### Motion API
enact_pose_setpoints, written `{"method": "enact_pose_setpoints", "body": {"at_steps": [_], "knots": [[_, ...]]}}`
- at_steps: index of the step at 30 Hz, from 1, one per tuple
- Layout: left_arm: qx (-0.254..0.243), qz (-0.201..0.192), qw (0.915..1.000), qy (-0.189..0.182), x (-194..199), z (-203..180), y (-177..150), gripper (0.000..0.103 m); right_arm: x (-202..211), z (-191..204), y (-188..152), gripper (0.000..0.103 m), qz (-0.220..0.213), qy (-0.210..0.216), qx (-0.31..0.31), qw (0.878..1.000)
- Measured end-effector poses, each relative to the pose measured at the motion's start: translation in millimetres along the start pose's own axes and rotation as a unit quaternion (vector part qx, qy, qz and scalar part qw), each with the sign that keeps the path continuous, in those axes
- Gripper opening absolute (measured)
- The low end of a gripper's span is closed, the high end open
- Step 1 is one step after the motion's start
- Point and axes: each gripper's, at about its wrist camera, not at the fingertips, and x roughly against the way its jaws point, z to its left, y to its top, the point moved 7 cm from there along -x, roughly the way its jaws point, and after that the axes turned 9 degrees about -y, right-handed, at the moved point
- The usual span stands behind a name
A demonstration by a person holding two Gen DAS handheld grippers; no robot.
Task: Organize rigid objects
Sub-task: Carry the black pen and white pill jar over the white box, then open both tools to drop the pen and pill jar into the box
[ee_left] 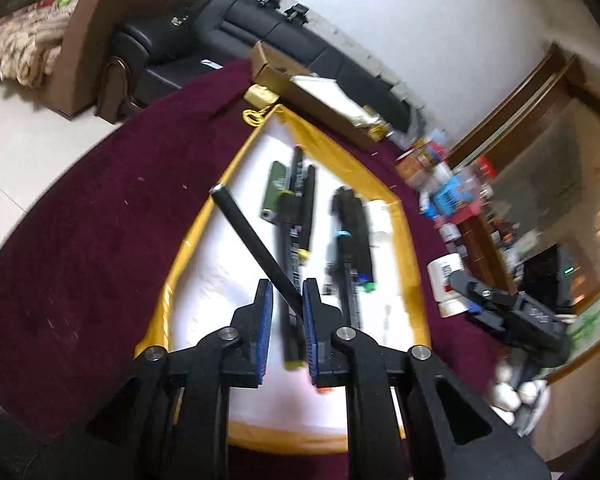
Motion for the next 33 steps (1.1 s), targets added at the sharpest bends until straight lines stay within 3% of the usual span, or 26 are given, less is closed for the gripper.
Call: {"method": "enact_pose_setpoints", "body": {"at_steps": [2,4,6,7,12,15,18,23,27,33], "knots": [[-0.013,0.006,0.9997,0.02,-4,0,0,0.011,-12,11,-2,0.031,0.006,-0.016,0.014,1.0],[-0.021,0.004,0.9992,0.034,-6,0,1,0.019,-18,15,-5,0.031,0.011,-0.027,0.022,0.999],[-0.025,-0.001,0.9986,0.046,-5,3,0,0.036,-23,17,-6,0.031,0.015,-0.034,0.026,0.999],[-0.026,-0.005,0.9984,0.05,-3,4,0,0.039,-27,17,-6,0.031,0.017,-0.04,0.029,0.999],[-0.043,-0.02,0.9971,0.059,8,1,-2,0.05,-34,12,-6,0.031,0.012,-0.108,0.038,0.993],[-0.063,-0.033,0.9956,0.061,19,-7,-4,0.052,-35,7,-4,0.032,0.009,-0.117,0.023,0.993],[-0.079,-0.044,0.9942,0.059,28,-15,-6,0.059,-32,10,1,0.044,-0.003,-0.117,0.019,0.993],[-0.091,-0.06,0.9922,0.06,38,-19,-8,0.059,-25,28,4,0.048,-0.023,-0.101,0.046,0.994],[-0.086,-0.072,0.9915,0.066,43,-16,-8,0.059,-42,56,-4,0.048,0.01,-0.069,0.083,0.994],[-0.081,-0.075,0.9911,0.074,45,-12,-10,0.059,-78,60,-17,0.048,0.067,-0.088,0.086,0.99]]}}
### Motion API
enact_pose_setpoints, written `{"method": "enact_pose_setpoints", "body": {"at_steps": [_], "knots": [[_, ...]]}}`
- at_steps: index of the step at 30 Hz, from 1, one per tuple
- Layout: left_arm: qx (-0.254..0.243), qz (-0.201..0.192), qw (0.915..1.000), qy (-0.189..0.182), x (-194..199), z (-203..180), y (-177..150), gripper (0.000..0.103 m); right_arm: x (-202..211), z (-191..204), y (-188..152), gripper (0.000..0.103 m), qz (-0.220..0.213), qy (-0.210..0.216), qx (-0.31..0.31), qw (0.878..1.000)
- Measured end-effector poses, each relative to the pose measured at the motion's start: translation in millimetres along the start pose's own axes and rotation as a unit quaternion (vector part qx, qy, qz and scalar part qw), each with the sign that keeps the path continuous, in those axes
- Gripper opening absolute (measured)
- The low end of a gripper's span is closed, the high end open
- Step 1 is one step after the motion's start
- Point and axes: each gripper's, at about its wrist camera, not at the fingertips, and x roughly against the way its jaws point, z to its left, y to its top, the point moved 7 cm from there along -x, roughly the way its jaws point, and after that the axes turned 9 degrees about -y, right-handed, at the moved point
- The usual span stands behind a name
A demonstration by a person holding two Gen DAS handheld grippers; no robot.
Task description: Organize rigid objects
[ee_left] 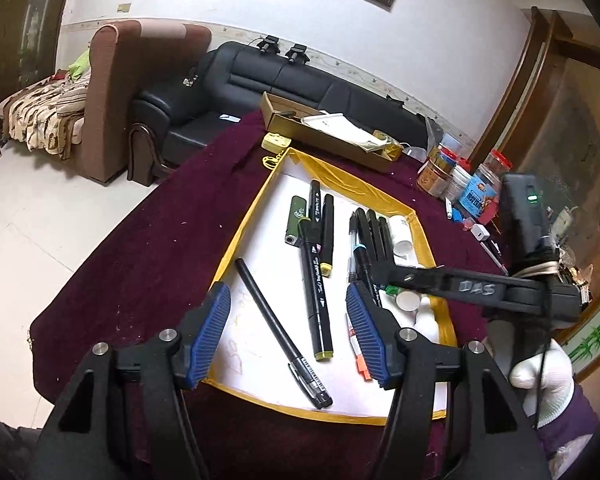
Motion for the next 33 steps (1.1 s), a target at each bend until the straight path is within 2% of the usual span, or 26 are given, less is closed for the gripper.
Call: {"method": "enact_pose_setpoints", "body": {"at_steps": [2,4,6,11,16,18,21,23,25,26,27,28,29,30,31,32,33], "knots": [[0.001,0.0,1.0,0.001,0,1,-1,0.059,-11,5,-7,0.045,0.021,0.013,-0.006,1.0],[0.004,0.001,1.0,0.0,-1,2,-1,0.059,-20,10,-12,0.037,0.039,0.033,-0.008,0.999],[0.004,0.003,1.0,0.002,-2,2,-2,0.059,-21,13,-12,0.034,0.042,0.053,-0.009,0.998],[-0.002,0.005,1.0,0.003,-3,-2,-4,0.059,-15,-9,-11,0.032,0.023,-0.002,-0.029,0.999],[-0.02,0.013,0.9997,0.0,-8,-13,-7,0.059,0,-9,-15,0.032,0.002,-0.049,-0.004,0.999],[-0.027,0.012,0.9996,0.002,-7,-17,-7,0.059,7,-9,-17,0.032,-0.004,-0.049,-0.003,0.999],[-0.04,-0.003,0.9992,0.008,0,-26,-2,0.059,27,-19,-13,0.033,-0.027,-0.006,-0.029,0.999],[-0.053,-0.031,0.9978,0.026,10,-33,6,0.059,46,-31,-12,0.033,-0.055,0.005,-0.04,0.998],[-0.072,-0.095,0.99,0.075,32,-43,18,0.061,68,-45,-10,0.033,-0.093,0.002,-0.046,0.995],[-0.083,-0.133,0.9827,0.099,46,-50,23,0.077,80,-52,-11,0.033,-0.116,-0.006,-0.045,0.992],[-0.093,-0.183,0.9722,0.112,65,-60,28,0.098,90,-57,-12,0.033,-0.137,-0.016,-0.042,0.99],[-0.101,-0.225,0.9633,0.106,81,-70,30,0.103,103,-63,-13,0.035,-0.166,-0.031,-0.038,0.985],[-0.108,-0.279,0.951,0.077,98,-84,29,0.103,111,-66,-15,0.043,-0.185,-0.042,-0.035,0.981],[-0.108,-0.304,0.9451,0.052,105,-91,28,0.103,123,-72,-19,0.048,-0.215,-0.064,-0.03,0.974],[-0.105,-0.317,0.9425,0.018,105,-101,31,0.103,132,-78,-24,0.059,-0.238,-0.083,-0.03,0.967],[-0.103,-0.303,0.9472,-0.013,96,-110,36,0.103,137,-82,-28,0.067,-0.255,-0.097,-0.03,0.962],[-0.102,-0.28,0.9543,-0.028,84,-116,40,0.103,142,-85,-30,0.071,-0.267,-0.11,-0.032,0.957]]}}
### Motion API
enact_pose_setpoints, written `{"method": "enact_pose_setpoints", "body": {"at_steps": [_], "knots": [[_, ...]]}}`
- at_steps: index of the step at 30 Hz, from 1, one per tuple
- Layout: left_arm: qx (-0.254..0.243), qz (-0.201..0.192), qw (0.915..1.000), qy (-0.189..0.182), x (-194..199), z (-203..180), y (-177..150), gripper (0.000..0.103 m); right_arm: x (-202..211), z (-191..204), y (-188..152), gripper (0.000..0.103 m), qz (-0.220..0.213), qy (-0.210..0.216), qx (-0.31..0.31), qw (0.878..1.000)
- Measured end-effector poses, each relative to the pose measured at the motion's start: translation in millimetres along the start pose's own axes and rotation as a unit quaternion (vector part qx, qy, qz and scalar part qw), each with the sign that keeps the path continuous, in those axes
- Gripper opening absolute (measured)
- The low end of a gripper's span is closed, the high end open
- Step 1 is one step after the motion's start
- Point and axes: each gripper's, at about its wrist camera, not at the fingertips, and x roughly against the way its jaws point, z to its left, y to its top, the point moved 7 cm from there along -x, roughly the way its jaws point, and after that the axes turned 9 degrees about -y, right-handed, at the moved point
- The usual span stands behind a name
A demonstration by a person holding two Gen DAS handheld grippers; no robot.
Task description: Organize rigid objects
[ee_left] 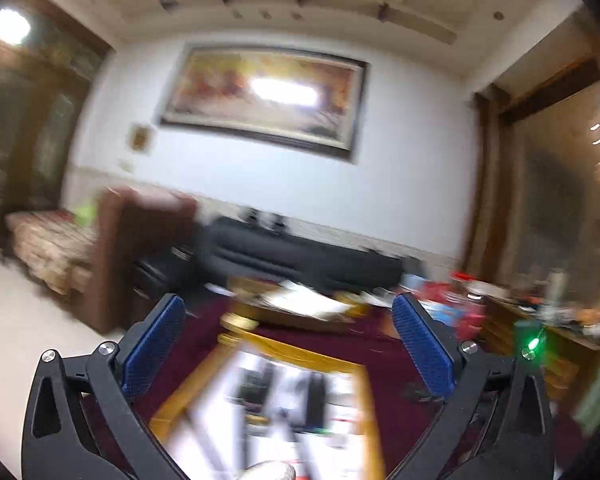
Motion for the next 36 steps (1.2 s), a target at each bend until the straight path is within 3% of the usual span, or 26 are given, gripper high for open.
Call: {"method": "enact_pose_setpoints", "body": {"at_steps": [1,3,5,6,8,10,12,20,36], "knots": [[0.003,0.033,0.9995,0.0,-15,-5,-5,0.103,1,-4,0,0.074,-0.008,-0.012,0.002,1.0],[-0.015,0.089,0.9947,0.049,-39,-13,-19,0.103,2,-8,-5,0.074,-0.004,-0.027,0.019,0.999],[-0.033,0.091,0.992,0.082,-41,-25,-27,0.103,7,-9,-9,0.076,-0.006,-0.033,0.034,0.999],[-0.038,0.082,0.9921,0.086,-38,-30,-28,0.103,10,-8,-10,0.078,-0.01,-0.036,0.039,0.999],[-0.038,0.085,0.9915,0.091,-38,-37,-34,0.103,17,-11,-14,0.092,-0.027,-0.05,0.05,0.997],[-0.011,0.135,0.9885,0.067,-50,-40,-50,0.103,20,-13,-18,0.096,-0.039,-0.056,0.054,0.996],[0.01,0.166,0.9834,0.072,-60,-34,-64,0.103,20,-12,-21,0.096,-0.036,-0.055,0.063,0.996],[-0.009,0.209,0.9644,0.162,-61,-26,-89,0.103,11,0,-49,0.096,-0.001,-0.055,0.113,0.992],[0.01,0.236,0.956,0.175,-56,0,-106,0.103,3,20,-65,0.096,0.031,-0.069,0.144,0.987]]}}
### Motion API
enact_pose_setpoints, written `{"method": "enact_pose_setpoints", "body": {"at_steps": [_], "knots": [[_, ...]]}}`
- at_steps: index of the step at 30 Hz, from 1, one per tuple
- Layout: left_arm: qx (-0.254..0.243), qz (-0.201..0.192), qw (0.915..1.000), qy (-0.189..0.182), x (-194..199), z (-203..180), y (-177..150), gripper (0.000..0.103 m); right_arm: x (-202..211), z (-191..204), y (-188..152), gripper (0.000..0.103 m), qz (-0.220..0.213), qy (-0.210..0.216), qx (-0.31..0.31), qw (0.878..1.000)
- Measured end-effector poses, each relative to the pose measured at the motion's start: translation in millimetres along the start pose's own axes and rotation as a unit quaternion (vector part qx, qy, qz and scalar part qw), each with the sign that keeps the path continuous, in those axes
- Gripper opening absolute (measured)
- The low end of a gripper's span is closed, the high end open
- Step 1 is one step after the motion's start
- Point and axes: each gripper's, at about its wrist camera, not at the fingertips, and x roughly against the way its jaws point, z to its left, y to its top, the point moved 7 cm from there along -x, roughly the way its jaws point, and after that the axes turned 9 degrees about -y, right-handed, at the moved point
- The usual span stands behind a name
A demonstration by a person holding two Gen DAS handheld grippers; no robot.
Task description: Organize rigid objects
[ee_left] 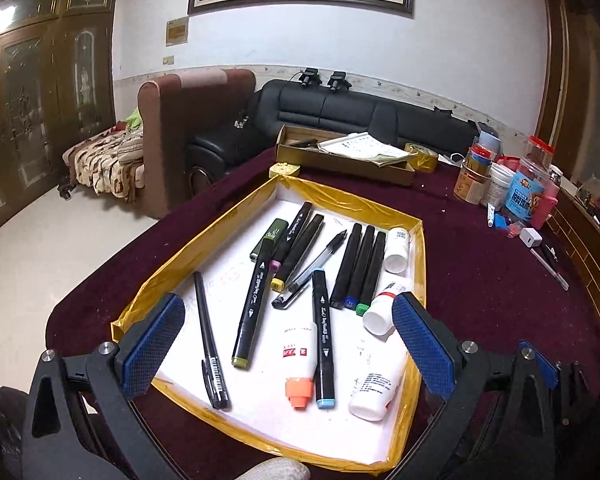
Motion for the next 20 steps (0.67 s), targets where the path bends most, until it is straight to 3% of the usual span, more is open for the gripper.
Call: {"method": "enact_pose_setpoints", "body": {"at_steps": [13,20], "knots": [[0.015,0.01,0.9998,-0.007,-5,10,-5,0.103,-7,10,13,0.096,0.021,-0.006,0.027,0.999],[0.03,0.021,0.9993,-0.009,-9,17,-3,0.103,-12,2,12,0.096,0.032,0.007,0.01,0.999]]}}
